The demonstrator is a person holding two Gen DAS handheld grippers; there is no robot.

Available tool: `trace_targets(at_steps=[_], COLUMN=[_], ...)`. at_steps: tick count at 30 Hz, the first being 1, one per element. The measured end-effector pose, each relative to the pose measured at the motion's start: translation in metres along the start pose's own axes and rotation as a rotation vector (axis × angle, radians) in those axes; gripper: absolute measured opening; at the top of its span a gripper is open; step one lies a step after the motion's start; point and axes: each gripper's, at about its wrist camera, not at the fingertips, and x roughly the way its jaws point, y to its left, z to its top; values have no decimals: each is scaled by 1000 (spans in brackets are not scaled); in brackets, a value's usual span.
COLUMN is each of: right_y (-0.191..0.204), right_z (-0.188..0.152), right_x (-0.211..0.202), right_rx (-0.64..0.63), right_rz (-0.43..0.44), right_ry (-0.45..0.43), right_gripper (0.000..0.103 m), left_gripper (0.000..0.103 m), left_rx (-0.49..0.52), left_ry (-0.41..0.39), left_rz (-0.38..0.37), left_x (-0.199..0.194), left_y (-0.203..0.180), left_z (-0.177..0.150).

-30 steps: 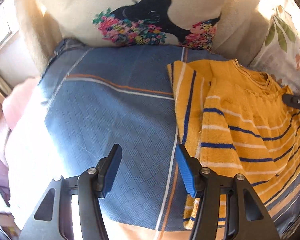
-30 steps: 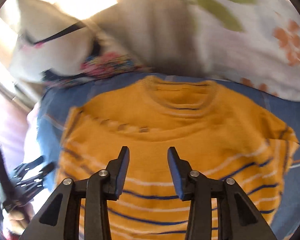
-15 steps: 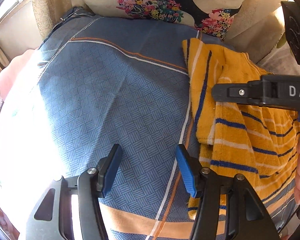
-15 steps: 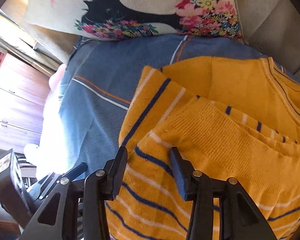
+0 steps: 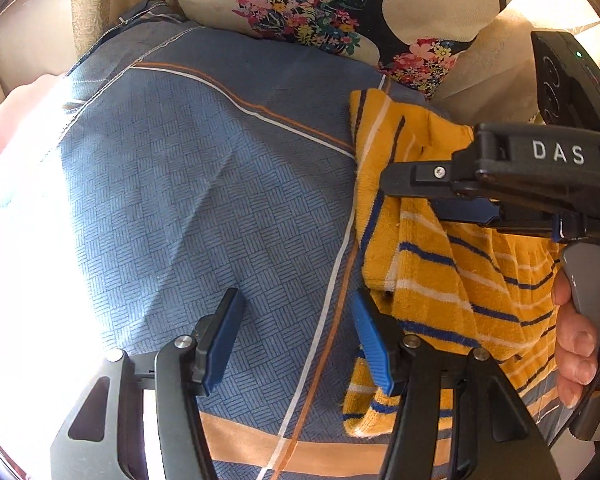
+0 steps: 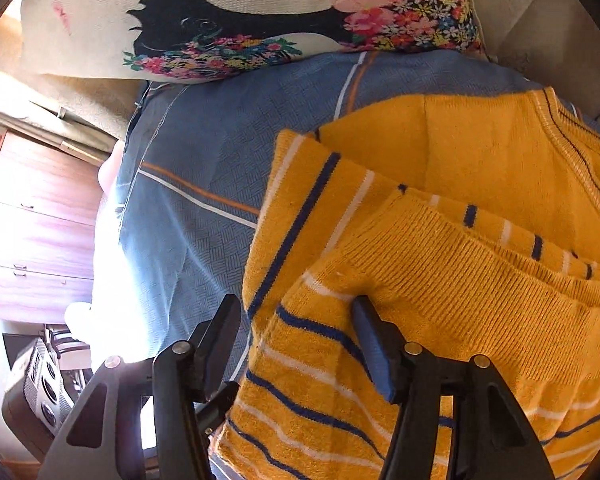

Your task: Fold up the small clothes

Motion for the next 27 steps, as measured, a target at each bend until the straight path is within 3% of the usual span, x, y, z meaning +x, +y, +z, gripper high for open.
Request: trace_targets(at_steps=[6, 10, 11, 12, 14, 19, 21, 24, 26, 27], right_y=[0, 4, 7, 13, 25, 60, 72, 83, 82, 78], right_z=[2, 5, 6, 8, 9, 2, -6, -18, -22, -24], right_x=[2, 5, 8, 11, 18, 38, 46, 48, 41, 34], right_rx=[35, 59, 60, 54, 25, -125, -206, -303, -342, -343], right_rz=[-2, -34, -48, -72, -127, -353, -449, -540, -548, -520], right_ry=[8, 15, 18, 24, 36, 44, 32, -9, -42, -55], right_gripper=[62, 65, 69, 71, 78, 77, 71, 52, 21, 18], left_gripper=[55, 54, 46, 28, 14, 15, 15, 15, 15, 15], left_rx=[-138, -188, -195, -207, -239, -255, -248, -241, -223, -217], left_ry=[-8, -31, -31, -19, 26, 8, 1, -5, -17, -30], left_rz=[-178, -223, -245, -275, -319, -319, -314, -295, -269, -257], left_x=[-4, -3, -3, -1, 7, 1, -5, -17, -31, -40], left_y=[7, 8, 9, 11, 12, 12, 13, 15, 15, 16], left_z=[-14, -22, -24, -23, -26, -36, -39, -44, -47, -49])
